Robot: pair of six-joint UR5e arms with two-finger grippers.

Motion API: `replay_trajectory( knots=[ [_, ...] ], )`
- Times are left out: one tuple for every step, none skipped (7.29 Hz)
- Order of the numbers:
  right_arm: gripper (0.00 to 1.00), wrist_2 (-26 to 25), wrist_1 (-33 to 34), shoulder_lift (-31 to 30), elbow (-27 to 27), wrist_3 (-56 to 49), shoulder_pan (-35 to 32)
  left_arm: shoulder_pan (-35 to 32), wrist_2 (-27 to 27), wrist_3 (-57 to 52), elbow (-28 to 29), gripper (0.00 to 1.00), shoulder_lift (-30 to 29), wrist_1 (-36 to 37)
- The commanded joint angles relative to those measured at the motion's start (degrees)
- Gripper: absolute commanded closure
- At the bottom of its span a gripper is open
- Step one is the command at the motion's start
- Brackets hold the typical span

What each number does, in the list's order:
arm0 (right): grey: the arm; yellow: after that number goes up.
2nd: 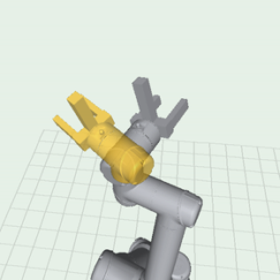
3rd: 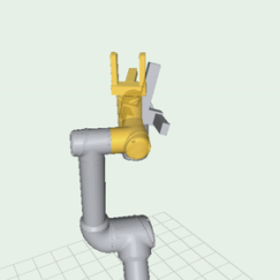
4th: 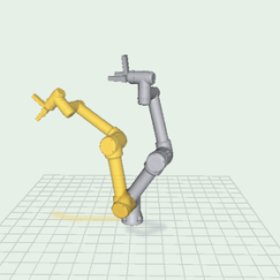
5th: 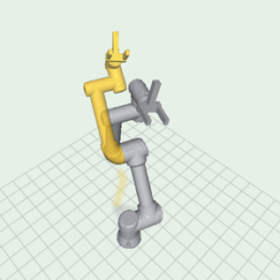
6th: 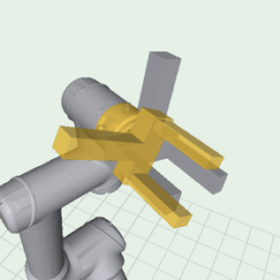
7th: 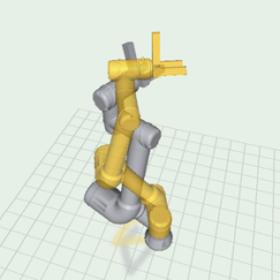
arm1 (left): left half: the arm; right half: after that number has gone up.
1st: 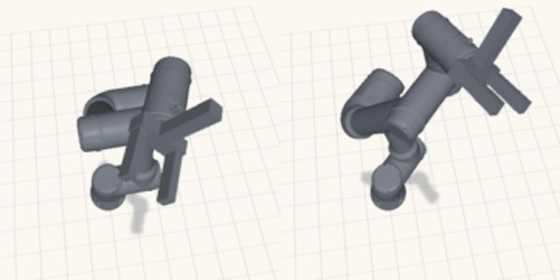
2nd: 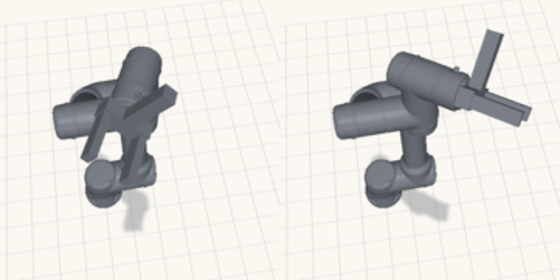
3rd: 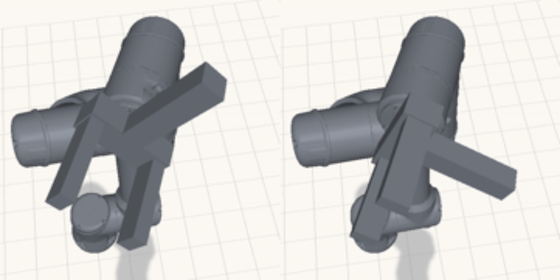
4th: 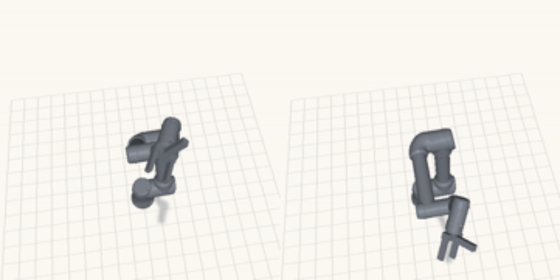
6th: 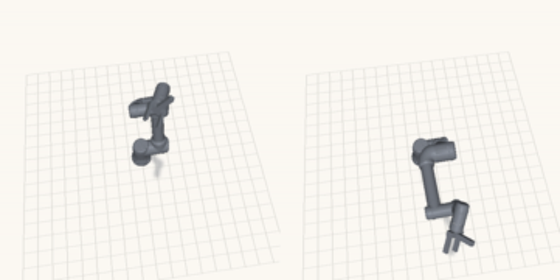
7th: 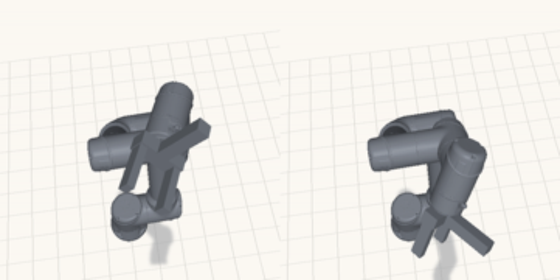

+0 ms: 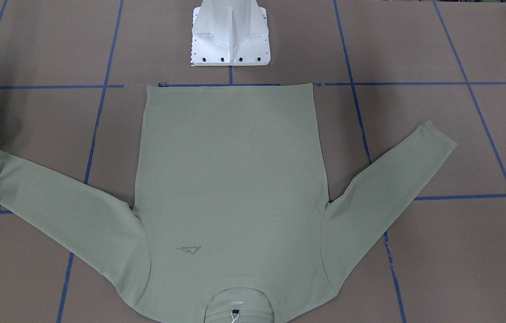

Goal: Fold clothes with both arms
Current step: 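Lower the right gripper to the cuff of the sleeve nearest it and grasp, then lift the sleeve with the right gripper and carry it across the shirt body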

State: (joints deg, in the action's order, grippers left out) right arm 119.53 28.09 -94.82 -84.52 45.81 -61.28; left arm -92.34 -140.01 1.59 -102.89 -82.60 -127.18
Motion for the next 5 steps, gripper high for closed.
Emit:
replay_trajectory(
  knots=[
    [1.0, -0.87, 19.35, 2.68, -12.8, 0.07, -0.33, 0.05, 0.0, -0.01, 0.06, 0.0, 0.07, 0.0],
    [1.0, -3.14, 30.25, 7.75, -16.0, 0.07, -0.16, 0.05, 0.0, 0.07, 0.06, 0.0, 0.07, 0.0],
    [1.0, -6.12, 41.32, 15.9, -16.29, 0.07, 1.06, 0.05, 0.09, 0.16, 0.06, 0.0, 0.07, 0.0],
    [1.0, -9.37, 52.31, 25.2, -15.59, 2.42, 3.77, -0.03, 0.0, 0.25, -0.03, 0.0, 0.07, 0.0],
    [1.0, -14.01, 61.73, 33.65, -14.8, 9.58, 7.1, -0.04, 0.0, 0.25, 0.06, 0.0, 0.07, 0.0]
  ],
)
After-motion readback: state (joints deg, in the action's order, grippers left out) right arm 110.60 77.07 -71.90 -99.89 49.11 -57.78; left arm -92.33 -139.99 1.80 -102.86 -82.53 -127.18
